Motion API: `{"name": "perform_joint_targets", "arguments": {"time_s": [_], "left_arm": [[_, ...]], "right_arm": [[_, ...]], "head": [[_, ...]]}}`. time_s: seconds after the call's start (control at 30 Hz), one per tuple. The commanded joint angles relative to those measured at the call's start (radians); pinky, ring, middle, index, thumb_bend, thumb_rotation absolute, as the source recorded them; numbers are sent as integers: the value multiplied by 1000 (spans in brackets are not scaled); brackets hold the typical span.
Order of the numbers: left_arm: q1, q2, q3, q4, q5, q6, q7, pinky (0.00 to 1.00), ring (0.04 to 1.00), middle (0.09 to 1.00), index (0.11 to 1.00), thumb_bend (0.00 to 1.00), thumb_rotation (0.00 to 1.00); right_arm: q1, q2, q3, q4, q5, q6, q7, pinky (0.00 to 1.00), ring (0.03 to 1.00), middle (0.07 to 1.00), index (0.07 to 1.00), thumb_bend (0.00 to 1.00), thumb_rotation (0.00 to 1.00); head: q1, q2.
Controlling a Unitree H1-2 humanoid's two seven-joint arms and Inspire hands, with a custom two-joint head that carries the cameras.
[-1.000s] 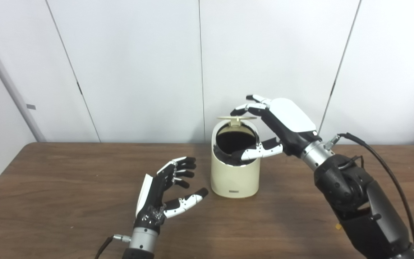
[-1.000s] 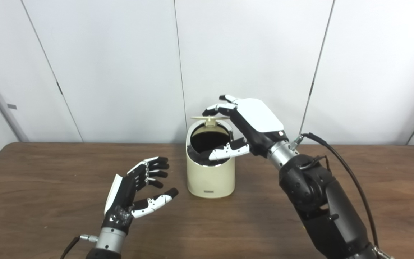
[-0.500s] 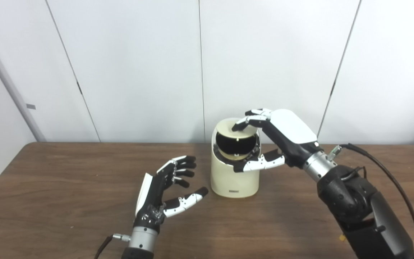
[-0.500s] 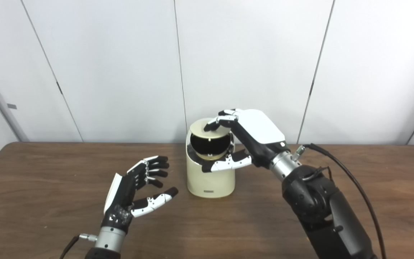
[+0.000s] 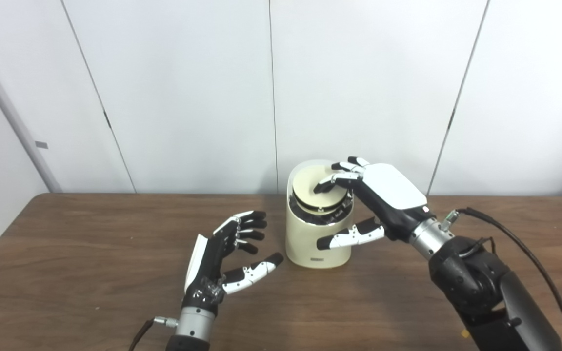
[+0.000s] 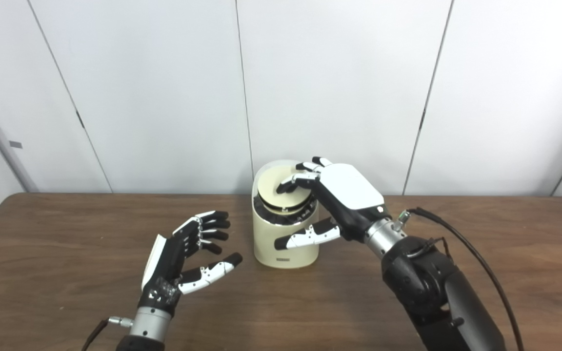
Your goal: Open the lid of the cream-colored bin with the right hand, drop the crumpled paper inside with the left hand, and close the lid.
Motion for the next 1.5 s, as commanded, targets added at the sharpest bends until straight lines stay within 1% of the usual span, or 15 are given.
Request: {"name": "perform_joint_targets", "arguments": {"time_s": [0.0, 0.1, 0.33, 0.5, 0.73, 0.8, 1.07, 1.13, 1.23, 1.47], "left_arm": [[-23, -4, -1, -41, -4, -19, -1, 556, 666, 724, 748, 722, 130], [-22, -7, 0, -43, -5, -15, 0, 554, 667, 725, 747, 721, 125], [-24, -7, -1, -45, 3, -8, 2, 549, 664, 720, 745, 724, 127], [-26, -7, 0, -42, -1, -12, 0, 556, 670, 723, 745, 718, 126], [-28, -9, 3, -43, -5, -8, 0, 555, 666, 718, 744, 723, 120], [-27, -8, 2, -47, -5, -7, -1, 557, 666, 717, 744, 719, 119], [-25, -5, 9, -53, -9, -4, -8, 555, 664, 720, 746, 719, 119], [-24, -4, 9, -57, -6, -1, -9, 550, 662, 721, 747, 717, 125], [-24, -5, 12, -59, -14, 2, -12, 553, 661, 720, 746, 716, 119], [-25, -7, 16, -63, -31, 2, -19, 550, 659, 721, 745, 718, 113]], "right_arm": [[-35, -9, 1, -16, -13, -33, -14, 988, 891, 701, 709, 742, 585], [-35, -11, 9, -10, -20, -43, -14, 998, 891, 698, 709, 744, 577], [-30, -14, 23, 6, -32, -72, -14, 985, 891, 698, 709, 756, 610], [-24, -10, 30, 17, -42, -85, -19, 965, 887, 695, 708, 763, 576], [-17, -9, 35, 11, -35, -72, 6, 988, 893, 698, 708, 755, 546], [-15, -11, 34, 9, -36, -71, 9, 996, 893, 698, 705, 755, 536], [-6, -16, 42, 20, -79, -62, 8, 963, 879, 695, 696, 750, 525], [-4, -16, 43, 28, -87, -65, 0, 941, 868, 689, 689, 748, 527], [-1, -15, 46, 31, -98, -61, -2, 917, 864, 686, 685, 747, 537], [4, -18, 55, 13, -124, -4, 54, 954, 900, 713, 708, 727, 624]], "head": [[0, 0], [2, 3], [9, 9], [9, 11], [9, 14], [10, 20], [13, 26], [12, 27], [10, 28], [11, 29]]}}
